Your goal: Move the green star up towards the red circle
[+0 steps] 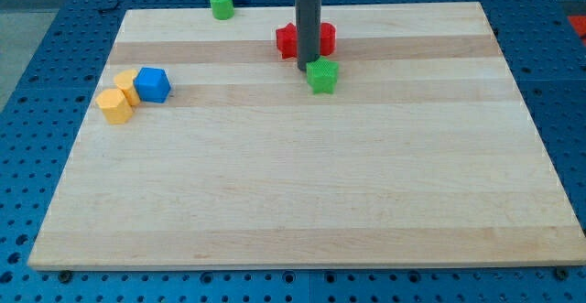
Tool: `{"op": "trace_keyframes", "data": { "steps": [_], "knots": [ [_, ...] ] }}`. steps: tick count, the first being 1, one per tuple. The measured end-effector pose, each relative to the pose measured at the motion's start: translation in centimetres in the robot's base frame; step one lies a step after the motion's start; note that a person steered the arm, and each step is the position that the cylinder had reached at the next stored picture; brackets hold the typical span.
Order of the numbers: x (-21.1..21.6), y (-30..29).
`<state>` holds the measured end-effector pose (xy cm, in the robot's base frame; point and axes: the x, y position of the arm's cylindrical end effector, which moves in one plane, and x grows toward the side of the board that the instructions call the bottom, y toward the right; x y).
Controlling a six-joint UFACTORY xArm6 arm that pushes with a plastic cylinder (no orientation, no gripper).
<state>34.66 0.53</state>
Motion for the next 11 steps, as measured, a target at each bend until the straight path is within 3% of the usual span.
{"op": "trace_keyframes", "data": {
  "steps": [3, 4, 6, 7, 8, 9, 11],
  "knots": [
    [11.1, 0.2],
    [11.7, 4.1],
    [4.6, 5.0],
    [3.1, 5.0],
    [5.8, 5.6],
    [7.5, 1.6],
    [2.4, 1.0]
  ]
}}
